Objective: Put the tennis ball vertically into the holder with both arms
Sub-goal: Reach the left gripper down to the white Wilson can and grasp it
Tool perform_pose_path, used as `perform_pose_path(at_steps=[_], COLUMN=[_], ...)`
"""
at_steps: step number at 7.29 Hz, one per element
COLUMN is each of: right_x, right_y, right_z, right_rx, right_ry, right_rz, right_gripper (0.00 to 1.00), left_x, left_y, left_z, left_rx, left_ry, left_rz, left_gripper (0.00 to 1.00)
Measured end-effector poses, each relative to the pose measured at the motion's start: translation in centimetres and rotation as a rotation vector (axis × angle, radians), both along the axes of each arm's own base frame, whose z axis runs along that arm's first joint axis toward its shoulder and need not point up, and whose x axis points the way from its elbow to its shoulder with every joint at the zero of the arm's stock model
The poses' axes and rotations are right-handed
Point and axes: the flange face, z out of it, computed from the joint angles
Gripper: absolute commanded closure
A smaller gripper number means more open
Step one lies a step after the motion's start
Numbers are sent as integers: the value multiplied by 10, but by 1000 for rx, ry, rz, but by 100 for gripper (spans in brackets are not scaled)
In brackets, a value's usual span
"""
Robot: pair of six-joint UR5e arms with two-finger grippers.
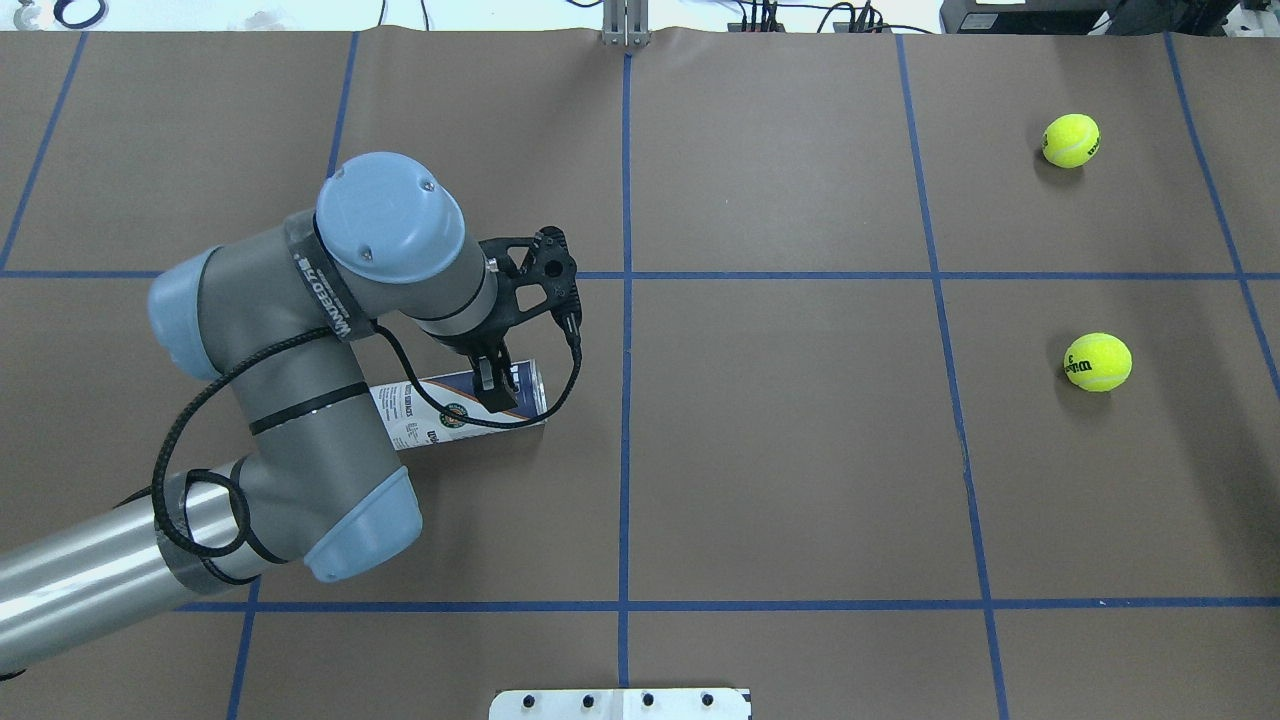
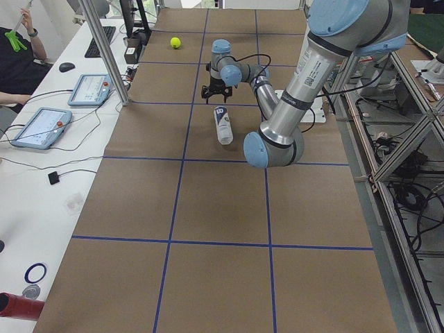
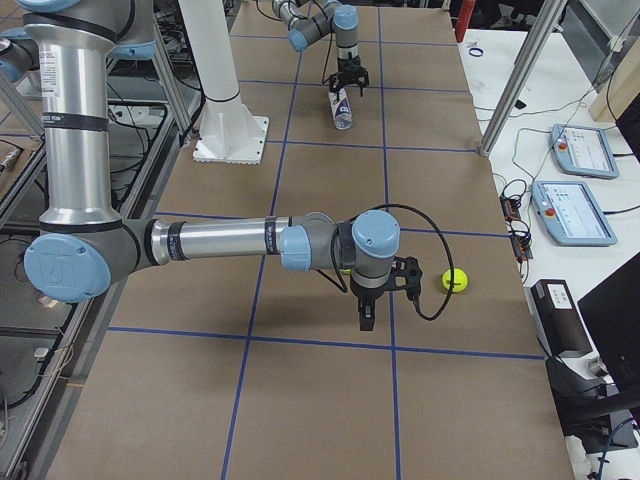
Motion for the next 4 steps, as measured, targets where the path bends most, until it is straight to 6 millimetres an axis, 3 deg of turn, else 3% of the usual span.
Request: perform_pose_path(at_steps=[4], right_x=[0], right_y=[2], right_z=[2], right_rx=[-4], right_ry=[0], right_rz=[0], right_gripper=[1], left_x=[32], left_y=[8], left_z=[5], left_rx=[28], left_ry=[-40], left_rz=[2], left_gripper=[1])
